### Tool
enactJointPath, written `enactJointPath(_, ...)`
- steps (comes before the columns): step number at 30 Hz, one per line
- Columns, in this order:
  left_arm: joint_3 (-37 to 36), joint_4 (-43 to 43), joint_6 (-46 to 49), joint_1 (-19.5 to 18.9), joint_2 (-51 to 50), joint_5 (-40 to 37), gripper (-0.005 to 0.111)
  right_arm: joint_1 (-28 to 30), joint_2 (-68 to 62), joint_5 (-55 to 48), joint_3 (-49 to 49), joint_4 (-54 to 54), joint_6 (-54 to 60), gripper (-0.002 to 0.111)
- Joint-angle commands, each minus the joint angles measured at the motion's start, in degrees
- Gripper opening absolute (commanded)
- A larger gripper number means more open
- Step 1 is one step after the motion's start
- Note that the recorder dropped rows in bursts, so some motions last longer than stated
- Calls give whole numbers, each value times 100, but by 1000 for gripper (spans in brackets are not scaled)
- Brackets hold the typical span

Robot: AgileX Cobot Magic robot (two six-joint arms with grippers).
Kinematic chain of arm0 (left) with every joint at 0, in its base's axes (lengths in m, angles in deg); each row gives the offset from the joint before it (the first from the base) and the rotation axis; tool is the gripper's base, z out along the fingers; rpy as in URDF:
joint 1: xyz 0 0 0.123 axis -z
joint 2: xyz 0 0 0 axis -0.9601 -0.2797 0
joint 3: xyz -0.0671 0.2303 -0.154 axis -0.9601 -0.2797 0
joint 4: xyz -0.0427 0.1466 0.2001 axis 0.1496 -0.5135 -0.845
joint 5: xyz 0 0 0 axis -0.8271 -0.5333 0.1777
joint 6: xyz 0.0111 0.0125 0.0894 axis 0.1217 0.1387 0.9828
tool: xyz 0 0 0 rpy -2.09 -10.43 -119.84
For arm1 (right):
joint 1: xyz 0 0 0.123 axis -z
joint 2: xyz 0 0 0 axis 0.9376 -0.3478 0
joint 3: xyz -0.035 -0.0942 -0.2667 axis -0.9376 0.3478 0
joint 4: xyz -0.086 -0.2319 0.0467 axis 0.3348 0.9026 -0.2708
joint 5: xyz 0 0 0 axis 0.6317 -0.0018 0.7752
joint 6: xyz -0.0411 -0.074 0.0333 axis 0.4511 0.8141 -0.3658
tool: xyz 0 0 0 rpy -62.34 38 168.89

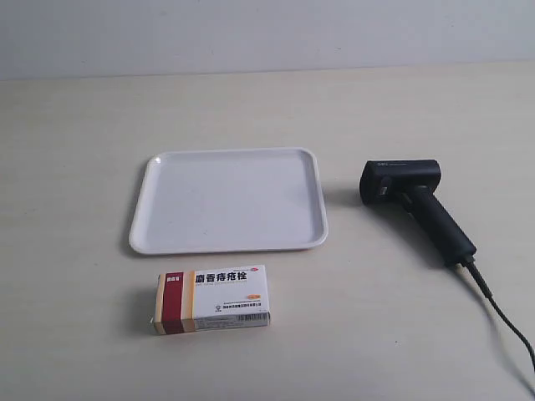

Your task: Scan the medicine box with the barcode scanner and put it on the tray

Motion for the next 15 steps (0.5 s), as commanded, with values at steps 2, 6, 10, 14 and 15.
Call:
enactJointPath(2,3,273,-318,-9,32,12,1,22,40,9,26,-6,0,0)
enactJointPath(6,3,724,-810,-9,32,209,1,22,40,9,26,-6,0,0)
enactJointPath(10,3,1459,-847,-9,32,534,1,22,40,9,26,-6,0,0)
enactJointPath(14,3,1901,-807,-9,32,1542,1,22,40,226,26,-44,-45,0)
enactJointPath(15,3,1780,-754,-9,32,1799,0,22,40,301,26,-156,-59,0)
